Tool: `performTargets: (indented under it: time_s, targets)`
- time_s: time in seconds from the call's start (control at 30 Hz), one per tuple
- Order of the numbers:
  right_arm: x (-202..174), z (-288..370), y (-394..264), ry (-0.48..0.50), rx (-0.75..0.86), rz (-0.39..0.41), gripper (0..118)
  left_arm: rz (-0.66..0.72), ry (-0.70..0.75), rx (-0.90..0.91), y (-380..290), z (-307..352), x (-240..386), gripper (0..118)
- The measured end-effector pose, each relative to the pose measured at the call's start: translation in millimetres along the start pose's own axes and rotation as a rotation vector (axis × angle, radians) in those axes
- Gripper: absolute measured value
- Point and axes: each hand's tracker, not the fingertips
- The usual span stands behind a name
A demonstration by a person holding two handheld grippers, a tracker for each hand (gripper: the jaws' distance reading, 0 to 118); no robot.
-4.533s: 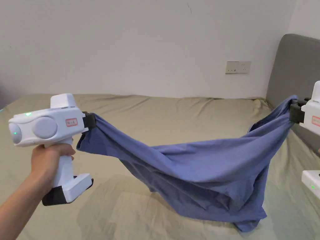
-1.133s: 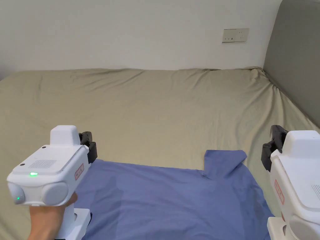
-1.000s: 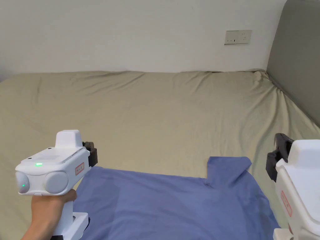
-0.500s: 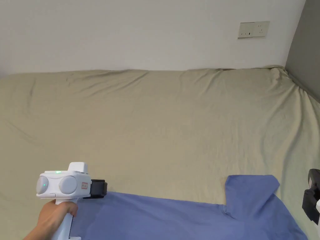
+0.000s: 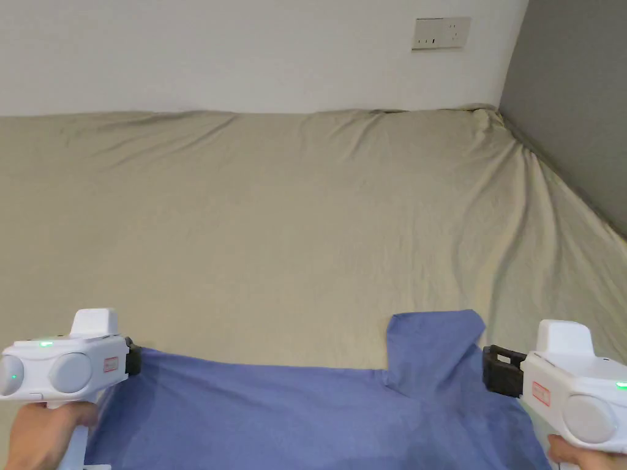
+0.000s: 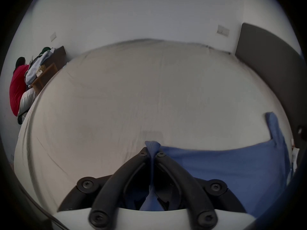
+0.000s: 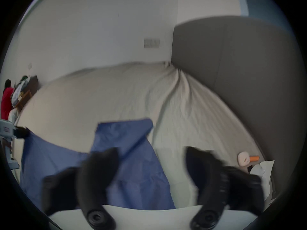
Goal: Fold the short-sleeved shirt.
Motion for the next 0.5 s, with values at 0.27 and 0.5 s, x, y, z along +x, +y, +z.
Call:
performTargets:
  time_s: [0.27,0.5]
  targets:
    - [-6.6,-92.6,-16.0,-0.004,-0.241,0.075,69,-0.036,-0.062,0.084,10.5,84.3,3.2,3]
    - [-14.7,-70.1,-27.8,0.054,-0.204,0.025,5,-0.007,-0.054,0.098,7.7,106.9,-1.8,3]
